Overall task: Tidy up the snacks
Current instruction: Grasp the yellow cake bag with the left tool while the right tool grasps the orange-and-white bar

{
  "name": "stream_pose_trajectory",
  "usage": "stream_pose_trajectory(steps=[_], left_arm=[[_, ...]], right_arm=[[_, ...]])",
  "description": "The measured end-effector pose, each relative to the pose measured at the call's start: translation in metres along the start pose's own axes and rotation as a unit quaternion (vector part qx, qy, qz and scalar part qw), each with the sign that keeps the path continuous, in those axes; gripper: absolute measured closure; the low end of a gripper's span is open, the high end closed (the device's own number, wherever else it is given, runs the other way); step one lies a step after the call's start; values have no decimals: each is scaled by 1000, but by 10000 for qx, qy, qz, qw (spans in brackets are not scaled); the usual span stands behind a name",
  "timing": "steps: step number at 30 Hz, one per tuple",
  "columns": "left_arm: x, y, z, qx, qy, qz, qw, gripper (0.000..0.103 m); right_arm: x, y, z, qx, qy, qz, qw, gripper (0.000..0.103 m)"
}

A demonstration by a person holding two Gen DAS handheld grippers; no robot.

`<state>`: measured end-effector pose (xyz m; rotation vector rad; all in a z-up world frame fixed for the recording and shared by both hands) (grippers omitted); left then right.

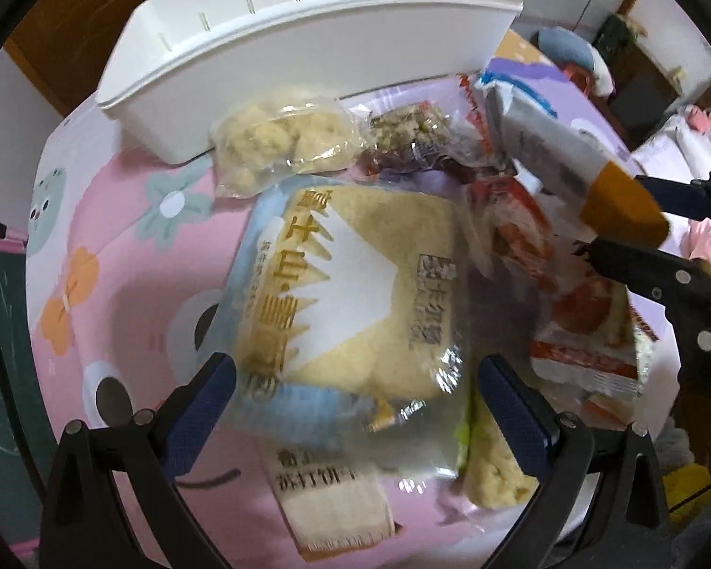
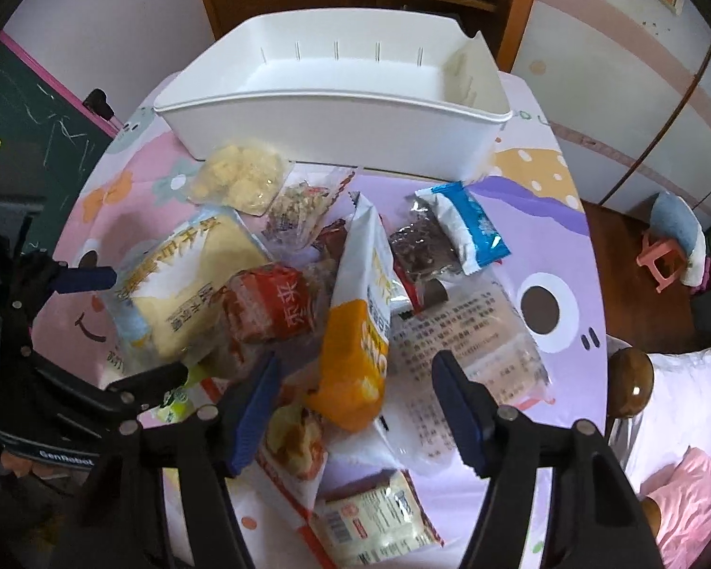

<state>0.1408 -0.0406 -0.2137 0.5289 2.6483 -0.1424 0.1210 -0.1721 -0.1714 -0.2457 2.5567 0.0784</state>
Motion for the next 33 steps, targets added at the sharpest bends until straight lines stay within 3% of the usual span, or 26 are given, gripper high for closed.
stream_pose_trajectory(steps=[9, 14, 15, 18, 20, 25, 29, 33], left_arm=[[-11, 7, 27, -106, 257, -22, 9996, 0], [-24, 13, 49, -342, 420, -172, 9984, 0], [-25, 14, 50, -338, 422, -227, 9983, 0], [-29, 19, 52, -291, 341, -445, 9980, 3], [-30, 24, 47, -288, 209, -526, 9980, 13], [-25, 32, 22, -290, -51, -805, 9963, 23], [-14, 30, -7, -382, -342, -823, 9953, 43], [-7, 33, -35, -316, -601, -1105, 9916, 46]], right_arm=[[-1, 4, 21, 121, 26, -156, 9998, 50], [0, 0, 23, 227, 13, -168, 9996, 82], [0, -3, 23, 213, 5, -126, 9997, 84], [0, -11, 22, 12, -61, 93, 9999, 84], [0, -15, 19, -86, -143, 209, 9996, 85], [-4, -22, 4, -234, -448, 412, 9979, 85], [-5, -27, -12, -438, -671, 592, 9950, 85], [-6, -30, -31, -385, -849, 623, 9937, 85]])
Point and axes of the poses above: each gripper's, at about its wrist camera, not at the fingertips, and z roughly the way its jaws point, y to its left, x to its underside, the point moved 3 cm from there along z, roughly the way its jaws point, and after that the axes turned 13 degrees about -y, right-handed, at the moved point
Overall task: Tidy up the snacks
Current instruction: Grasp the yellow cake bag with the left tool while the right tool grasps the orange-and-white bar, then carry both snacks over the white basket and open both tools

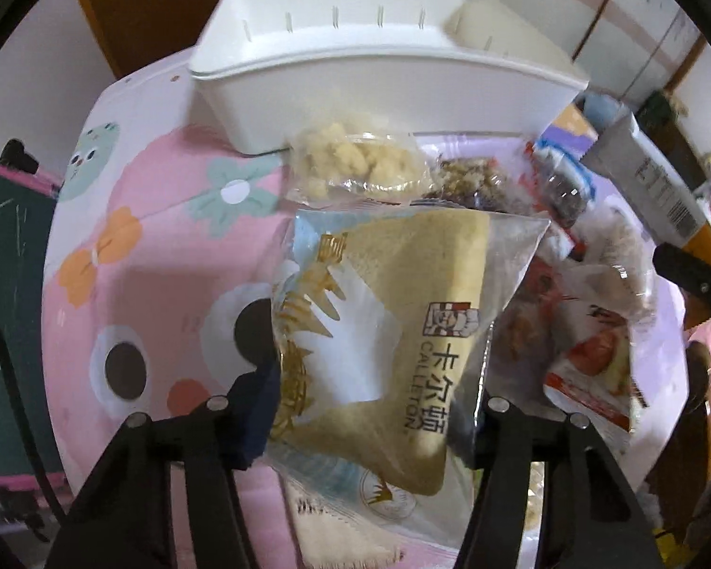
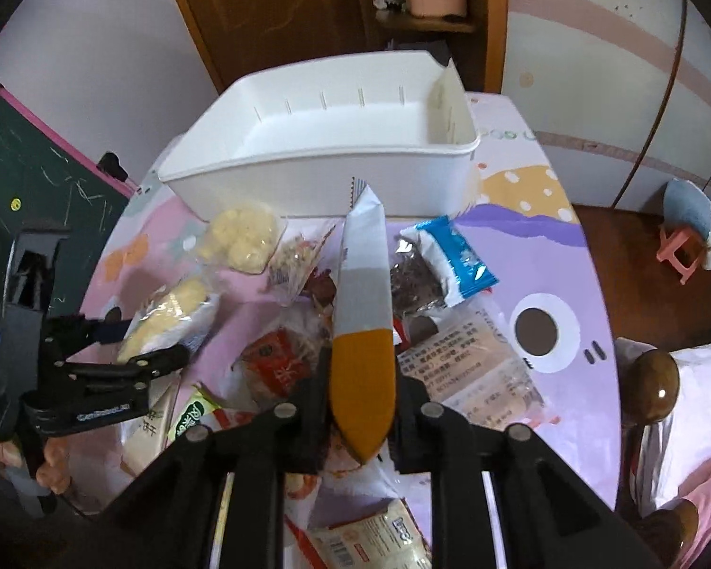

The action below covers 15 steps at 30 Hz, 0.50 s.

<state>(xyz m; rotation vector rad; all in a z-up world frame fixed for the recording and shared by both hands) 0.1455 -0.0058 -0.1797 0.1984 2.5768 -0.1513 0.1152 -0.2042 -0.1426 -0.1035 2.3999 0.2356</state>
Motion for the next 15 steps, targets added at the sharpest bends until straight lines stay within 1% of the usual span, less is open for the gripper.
stream_pose_trajectory(steps=[2, 4, 8, 15], left_arm=[[7, 7, -11, 2, -201, -8, 9998, 47], [7, -1, -23, -15, -373, -1, 9993, 47], [12, 3, -56, 66, -799, -84, 9967, 47], [16, -5, -96, -111, -1188, -61, 9928, 47]], right_arm=[[0, 1, -8, 17, -63, -15, 10000, 85], [2, 4, -18, 22, -106, -48, 9999, 85], [10, 10, -34, 17, -168, -98, 9998, 85], [25, 24, -55, 27, -193, -277, 9994, 85]])
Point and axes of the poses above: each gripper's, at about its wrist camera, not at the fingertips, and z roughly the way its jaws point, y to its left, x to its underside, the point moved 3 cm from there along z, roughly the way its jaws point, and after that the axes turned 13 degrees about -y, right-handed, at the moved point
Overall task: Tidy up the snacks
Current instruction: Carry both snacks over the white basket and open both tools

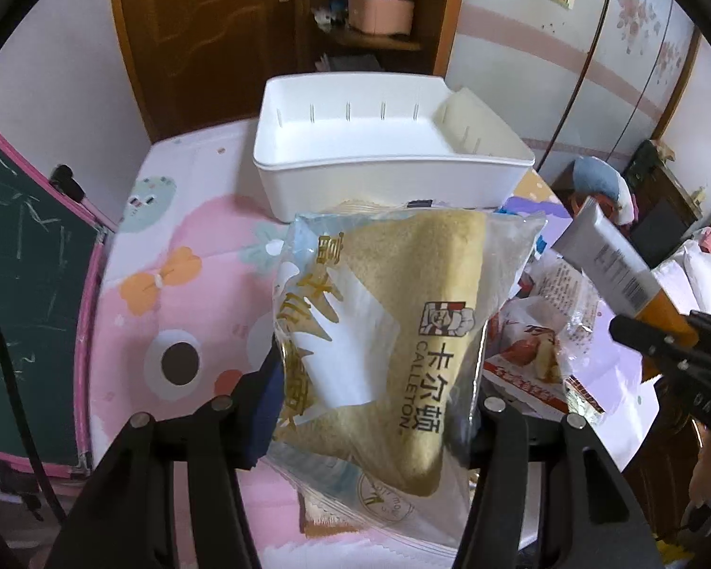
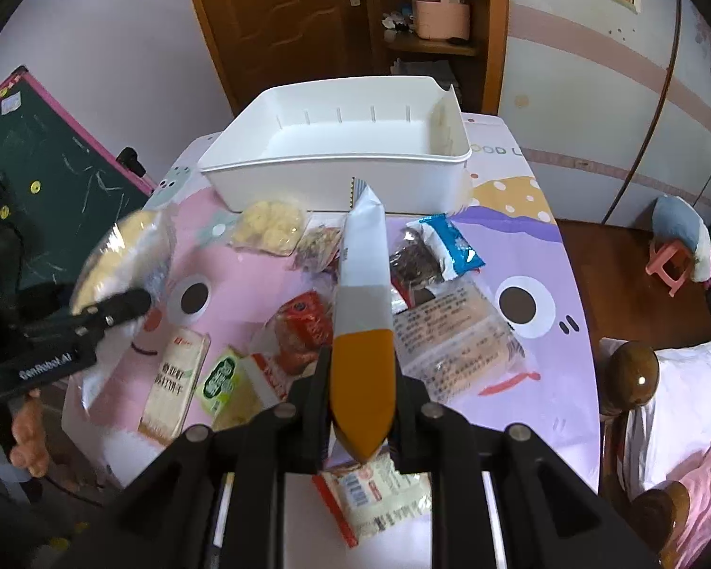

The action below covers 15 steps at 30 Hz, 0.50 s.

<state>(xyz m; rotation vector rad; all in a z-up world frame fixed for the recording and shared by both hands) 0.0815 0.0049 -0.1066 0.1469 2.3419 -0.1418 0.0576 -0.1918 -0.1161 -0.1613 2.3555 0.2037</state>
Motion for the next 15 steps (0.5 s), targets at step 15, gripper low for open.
stream_pose_trajectory(steps=[15], left_arm=[[-10, -31, -60, -138, -791, 431, 9958, 47]], right_arm=[[-3, 24, -30, -157, -294, -375, 9987, 85]])
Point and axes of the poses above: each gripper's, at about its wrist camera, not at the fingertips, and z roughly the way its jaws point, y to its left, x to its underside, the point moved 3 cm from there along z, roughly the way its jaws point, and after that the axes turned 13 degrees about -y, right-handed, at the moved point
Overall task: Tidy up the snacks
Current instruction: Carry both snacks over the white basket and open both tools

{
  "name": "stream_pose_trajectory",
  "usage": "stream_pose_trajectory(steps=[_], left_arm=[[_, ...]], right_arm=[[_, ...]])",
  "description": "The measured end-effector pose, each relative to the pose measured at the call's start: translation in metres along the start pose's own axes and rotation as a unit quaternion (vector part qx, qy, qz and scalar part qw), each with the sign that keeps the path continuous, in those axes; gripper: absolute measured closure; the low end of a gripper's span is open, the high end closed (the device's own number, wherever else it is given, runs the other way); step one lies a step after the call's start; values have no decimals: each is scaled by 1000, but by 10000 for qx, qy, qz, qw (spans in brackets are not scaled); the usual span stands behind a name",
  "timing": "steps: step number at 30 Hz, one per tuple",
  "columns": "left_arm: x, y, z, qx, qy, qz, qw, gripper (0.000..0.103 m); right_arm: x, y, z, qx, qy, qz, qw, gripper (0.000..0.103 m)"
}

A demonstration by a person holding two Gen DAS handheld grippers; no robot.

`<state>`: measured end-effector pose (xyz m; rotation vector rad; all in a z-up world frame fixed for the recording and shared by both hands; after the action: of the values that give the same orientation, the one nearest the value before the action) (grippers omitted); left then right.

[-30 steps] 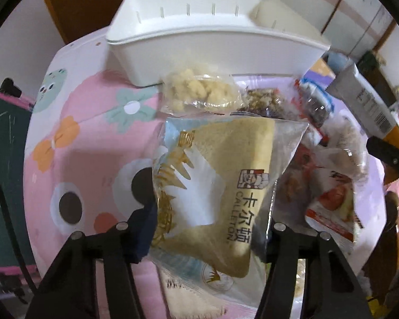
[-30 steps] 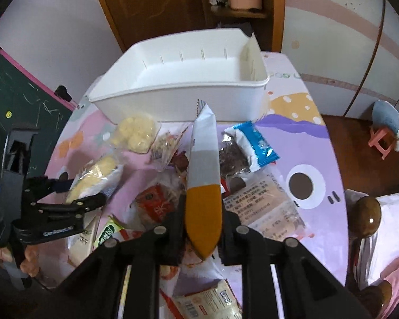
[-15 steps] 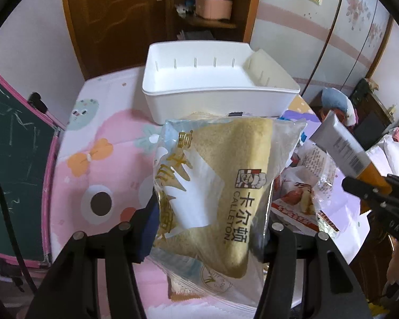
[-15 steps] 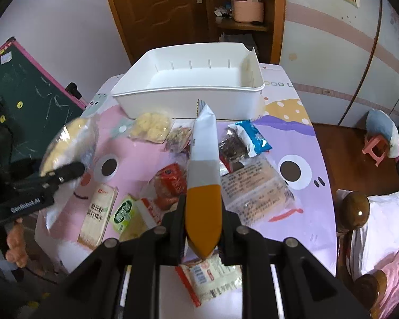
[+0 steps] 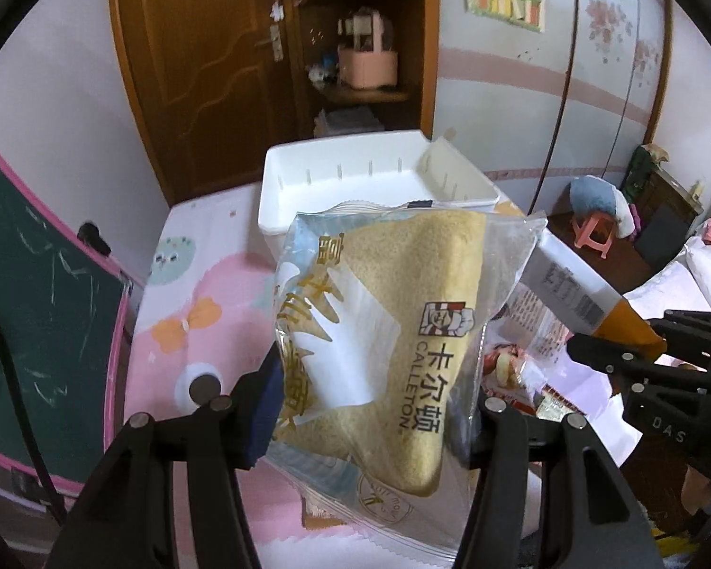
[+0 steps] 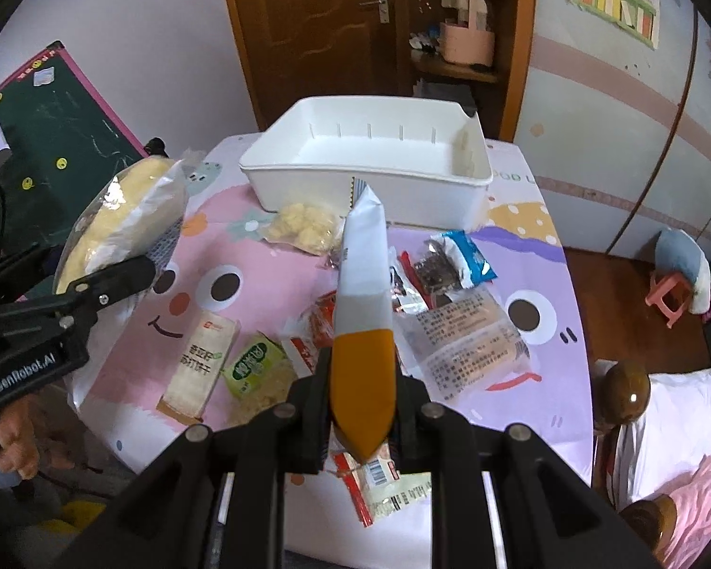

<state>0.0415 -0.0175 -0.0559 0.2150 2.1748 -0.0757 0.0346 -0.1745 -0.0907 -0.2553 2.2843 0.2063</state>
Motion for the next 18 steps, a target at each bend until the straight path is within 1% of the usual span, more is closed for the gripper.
stream_pose_trajectory(steps=[3, 6, 8, 11, 12, 15, 17, 18], left_arm=[[-12, -2, -1, 69, 10, -13, 10000, 47], [-35, 1, 4, 59, -1, 57, 10000, 47], [-53, 4, 7, 0, -70, 144, 9999, 47], [-86, 11, 16, -190, -215, 318, 9991, 47], [-101, 14, 22, -264, -265, 380, 9986, 47], [-130, 23, 40, -373, -342, 408, 9979, 47], [-151, 31, 59, -318, -329, 307, 9985, 47], [-162, 37, 73, -240, -309, 169, 9991, 47]], right_arm=[[-12, -1, -4, -15, -112, -39, 9999, 85], [-32, -4, -6, 55, -305, -173, 9994, 85], [-49, -7, -6, 149, -444, -284, 9985, 85], [-78, -16, -2, 271, -643, -345, 9970, 85], [-90, -20, 0, 299, -717, -335, 9964, 85], [-118, -32, 9, 396, -843, -238, 9954, 85], [-143, -39, 20, 419, -966, -135, 9943, 85], [-149, -42, 24, 433, -1006, -103, 9939, 85]])
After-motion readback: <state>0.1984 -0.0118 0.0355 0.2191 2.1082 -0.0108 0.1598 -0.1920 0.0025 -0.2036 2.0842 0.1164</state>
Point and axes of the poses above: each gripper's, at about its wrist camera, not at the fingertips, and z roughly the way its jaws point, y to its left, x to its underside, the point moved 3 cm from there along z, roughly the way its jaws point, and after that the axes turned 13 degrees about -y, right-handed, at the moved point
